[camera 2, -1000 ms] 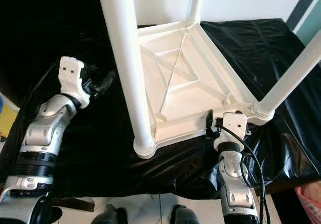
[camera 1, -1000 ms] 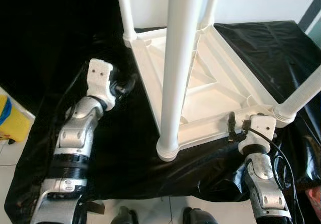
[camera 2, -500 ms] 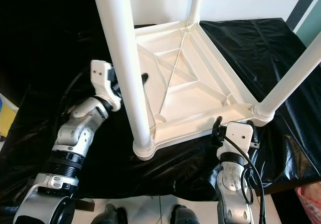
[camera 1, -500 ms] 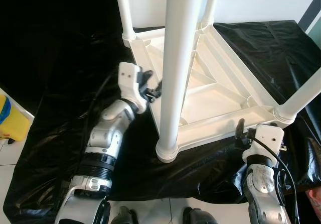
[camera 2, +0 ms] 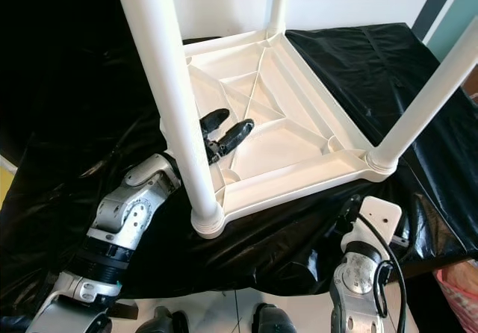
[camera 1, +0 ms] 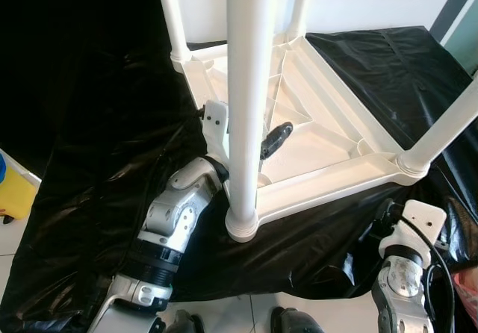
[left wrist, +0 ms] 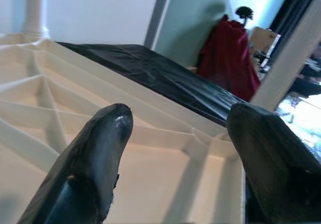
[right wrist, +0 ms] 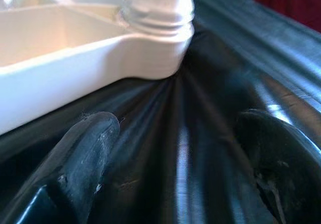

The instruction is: Building children table

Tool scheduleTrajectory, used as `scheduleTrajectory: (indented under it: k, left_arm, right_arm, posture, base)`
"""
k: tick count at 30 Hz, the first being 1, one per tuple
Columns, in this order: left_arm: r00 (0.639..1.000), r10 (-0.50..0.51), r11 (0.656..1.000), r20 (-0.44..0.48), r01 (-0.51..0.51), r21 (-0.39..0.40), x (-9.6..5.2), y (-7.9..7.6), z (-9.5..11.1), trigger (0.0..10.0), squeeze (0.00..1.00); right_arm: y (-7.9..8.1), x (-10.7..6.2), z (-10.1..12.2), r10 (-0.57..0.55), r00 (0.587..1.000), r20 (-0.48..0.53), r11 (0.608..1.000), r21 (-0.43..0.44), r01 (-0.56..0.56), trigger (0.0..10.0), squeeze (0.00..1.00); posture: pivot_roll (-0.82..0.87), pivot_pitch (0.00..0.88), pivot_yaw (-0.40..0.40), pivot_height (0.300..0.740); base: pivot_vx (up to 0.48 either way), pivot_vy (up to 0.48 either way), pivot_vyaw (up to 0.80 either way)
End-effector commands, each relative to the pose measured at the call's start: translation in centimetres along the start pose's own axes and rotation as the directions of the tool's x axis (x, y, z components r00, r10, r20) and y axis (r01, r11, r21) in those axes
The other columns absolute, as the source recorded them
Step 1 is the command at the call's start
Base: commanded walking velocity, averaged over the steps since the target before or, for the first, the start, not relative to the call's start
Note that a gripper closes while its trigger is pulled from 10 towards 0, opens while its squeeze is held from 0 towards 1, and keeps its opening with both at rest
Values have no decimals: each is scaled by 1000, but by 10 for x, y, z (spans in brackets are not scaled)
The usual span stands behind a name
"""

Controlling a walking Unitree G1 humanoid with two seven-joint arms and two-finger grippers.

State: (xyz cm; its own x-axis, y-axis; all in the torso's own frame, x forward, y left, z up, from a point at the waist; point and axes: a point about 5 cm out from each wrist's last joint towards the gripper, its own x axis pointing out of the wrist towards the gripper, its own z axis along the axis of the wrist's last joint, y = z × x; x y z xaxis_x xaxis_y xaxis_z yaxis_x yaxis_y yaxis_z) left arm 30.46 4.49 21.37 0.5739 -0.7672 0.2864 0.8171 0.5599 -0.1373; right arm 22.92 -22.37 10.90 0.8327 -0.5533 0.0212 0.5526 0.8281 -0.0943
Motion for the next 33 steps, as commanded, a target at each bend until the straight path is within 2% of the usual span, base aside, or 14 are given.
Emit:
scheduleTrajectory:
  k: [1,7,10,19,21,23,25,26,28,33]
  left_arm:
    - [895,-447,895,-5,447,-10,-6,-29,-1,10000,0]
    - [885,-466,884,15,466,-42,-10,-41,2,10000,0]
    - [876,-482,874,20,482,-59,-11,-53,1,10000,0]
    - [868,-496,863,34,497,-89,-12,-68,1,10000,0]
    - [863,-502,857,54,504,-110,-11,-77,1,10000,0]
    - [862,-503,855,58,506,-116,-10,-79,2,10000,0]
    - [860,-506,850,69,510,-128,-8,-85,2,10000,0]
    - [860,-506,850,69,510,-128,-8,-85,2,10000,0]
    - [858,-506,847,86,513,-141,-6,-91,3,10000,0]
    - [855,-510,841,92,519,-153,-2,-97,2,10000,0]
  right_arm:
    - [4,3,-5,29,999,-31,1000,1,-29,10000,0]
    - [16,18,-1,96,995,-27,995,17,-96,10000,0]
    - [25,29,3,153,988,-15,988,19,-153,10000,0]
    - [39,43,6,247,969,4,968,39,-247,10000,0]
    - [48,47,9,313,949,27,948,55,-314,10000,0]
    - [51,48,9,333,942,36,940,64,-335,10000,0]
    - [58,52,11,408,911,58,909,73,-411,10000,0]
    - [58,52,11,408,911,58,909,73,-411,10000,0]
    - [63,56,12,466,882,74,879,78,-471,10000,0]
    - [66,60,13,513,854,88,851,77,-519,10000,0]
  posture:
    - [-180,150,37,740]
    - [-159,150,34,740]
    - [-137,154,31,740]
    - [-105,159,23,740]
    - [-97,159,22,740]
    - [-97,159,22,740]
    - [-89,162,30,740]
    - [-89,162,30,740]
    - [-86,161,34,740]
    - [-84,164,35,740]
  base:
    - [0,0,0]
    - [0,0,0]
    - [0,0,0]
    - [0,0,0]
    - [0,0,0]
    - [0,0,0]
    - [0,0,0]
    - [0,0,0]
    - [0,0,0]
    - [0,0,0]
